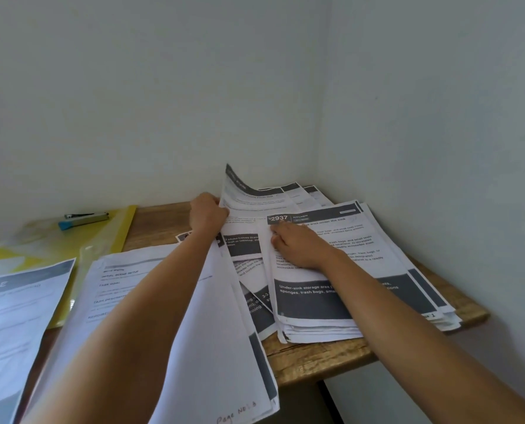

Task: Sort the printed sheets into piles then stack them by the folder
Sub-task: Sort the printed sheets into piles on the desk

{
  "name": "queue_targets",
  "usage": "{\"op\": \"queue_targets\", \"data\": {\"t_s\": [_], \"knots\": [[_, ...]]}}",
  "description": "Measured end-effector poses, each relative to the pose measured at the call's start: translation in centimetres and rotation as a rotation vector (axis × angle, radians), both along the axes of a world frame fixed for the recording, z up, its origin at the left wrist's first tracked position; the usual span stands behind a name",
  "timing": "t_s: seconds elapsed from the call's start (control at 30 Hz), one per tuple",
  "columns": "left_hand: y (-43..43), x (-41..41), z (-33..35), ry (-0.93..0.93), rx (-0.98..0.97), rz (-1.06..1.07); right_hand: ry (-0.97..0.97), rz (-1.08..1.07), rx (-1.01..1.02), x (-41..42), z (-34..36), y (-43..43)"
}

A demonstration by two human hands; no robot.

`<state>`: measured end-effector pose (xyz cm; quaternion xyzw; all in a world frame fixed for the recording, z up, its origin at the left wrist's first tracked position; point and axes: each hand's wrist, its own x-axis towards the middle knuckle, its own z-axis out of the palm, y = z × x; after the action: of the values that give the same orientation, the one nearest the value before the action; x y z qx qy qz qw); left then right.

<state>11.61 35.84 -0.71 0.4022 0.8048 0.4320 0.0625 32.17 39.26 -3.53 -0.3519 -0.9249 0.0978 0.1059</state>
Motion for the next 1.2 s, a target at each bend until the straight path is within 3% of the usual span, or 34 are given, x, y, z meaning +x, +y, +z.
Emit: {"op": "queue_targets", "data": {"t_s": [0.4,0.67,1.2], "knots": [[1.1,1.0,3.6,-0.009,0.282,-0.019,0.040,-0.001,-0.013,0.1,0.1,-0.5],[1.0,0.7,5.3,-0.014,0.336,-0.017,0.087,-0.007,-0.037,0.3,0.1,-0.7],[-6.3,-5.4,6.9,-0.284,0.481,0.237,0.066,-0.013,-0.039,0.5,0.3,-0.9]]}}
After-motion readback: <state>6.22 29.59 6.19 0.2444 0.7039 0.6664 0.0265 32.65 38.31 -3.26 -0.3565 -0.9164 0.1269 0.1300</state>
